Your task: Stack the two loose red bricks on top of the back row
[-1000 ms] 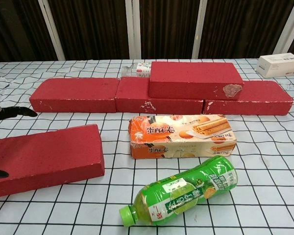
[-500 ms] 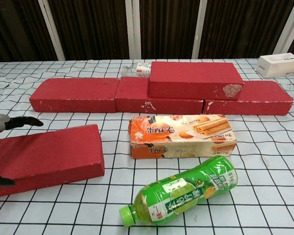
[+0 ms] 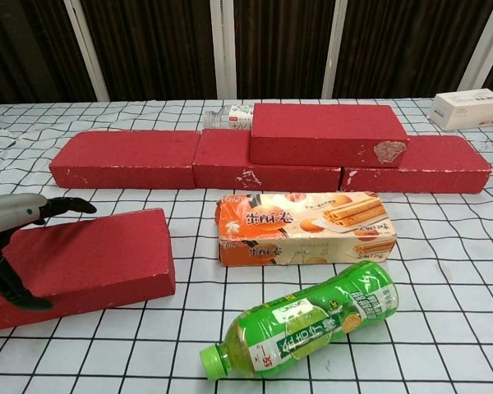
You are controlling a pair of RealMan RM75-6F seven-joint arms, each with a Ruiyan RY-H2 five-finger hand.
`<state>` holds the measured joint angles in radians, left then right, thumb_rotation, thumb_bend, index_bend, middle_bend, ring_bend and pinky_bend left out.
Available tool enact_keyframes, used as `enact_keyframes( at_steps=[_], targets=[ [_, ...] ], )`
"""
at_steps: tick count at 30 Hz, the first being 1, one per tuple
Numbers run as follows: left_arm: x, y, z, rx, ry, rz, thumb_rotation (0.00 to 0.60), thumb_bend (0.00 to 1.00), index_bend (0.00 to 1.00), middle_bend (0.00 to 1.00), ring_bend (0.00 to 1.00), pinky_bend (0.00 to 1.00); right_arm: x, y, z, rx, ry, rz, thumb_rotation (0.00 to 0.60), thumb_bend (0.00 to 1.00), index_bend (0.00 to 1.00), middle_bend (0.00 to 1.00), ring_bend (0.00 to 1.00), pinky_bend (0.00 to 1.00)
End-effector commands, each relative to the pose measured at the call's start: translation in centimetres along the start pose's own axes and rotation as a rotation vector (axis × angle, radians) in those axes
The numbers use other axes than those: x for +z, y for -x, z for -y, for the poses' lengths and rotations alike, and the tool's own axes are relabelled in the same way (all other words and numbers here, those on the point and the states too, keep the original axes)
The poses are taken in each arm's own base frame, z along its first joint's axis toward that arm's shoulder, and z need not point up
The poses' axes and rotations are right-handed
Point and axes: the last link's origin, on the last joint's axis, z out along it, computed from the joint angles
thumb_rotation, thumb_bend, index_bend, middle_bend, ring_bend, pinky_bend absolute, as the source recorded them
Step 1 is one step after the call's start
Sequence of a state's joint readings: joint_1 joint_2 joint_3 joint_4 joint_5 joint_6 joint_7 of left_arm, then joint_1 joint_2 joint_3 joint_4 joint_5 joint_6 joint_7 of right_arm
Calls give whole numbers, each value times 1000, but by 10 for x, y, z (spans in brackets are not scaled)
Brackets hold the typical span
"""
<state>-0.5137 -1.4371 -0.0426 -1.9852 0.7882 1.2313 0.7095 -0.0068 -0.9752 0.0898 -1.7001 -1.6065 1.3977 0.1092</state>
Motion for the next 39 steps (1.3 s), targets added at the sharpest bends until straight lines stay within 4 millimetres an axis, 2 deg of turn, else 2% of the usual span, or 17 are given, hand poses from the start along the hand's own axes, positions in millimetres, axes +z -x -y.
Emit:
enact_keyframes(
  at_steps=[1,17,24,32,36,39],
  targets=[
    [1,0,-2,8,-5,-3,600,0,0,0,0,149,0,0,0,1,-2,3,600,217,0,0,0,0],
    [6,3,-1,24,-32,8,600,0,0,7,0,160,0,0,-1,4,18,3,600,217,0,0,0,0],
    [6,1,2,45,-37,-16,600,0,6,154,77,234,1,1,0,6,23,9,600,216,0,0,0,0],
    [6,0,5,60,-49,-21,600,0,113,206,104,250,1,1,0,12,25,12,600,217,0,0,0,0],
    [5,-5,7,47,-49,-41,600,1,211,234,130,260,1,1,0,18,28,12,600,217,0,0,0,0],
    [5,-16,7,26,-42,-91,600,14,296,275,156,276,1,1,0,19,29,10,600,217,0,0,0,0]
  ],
)
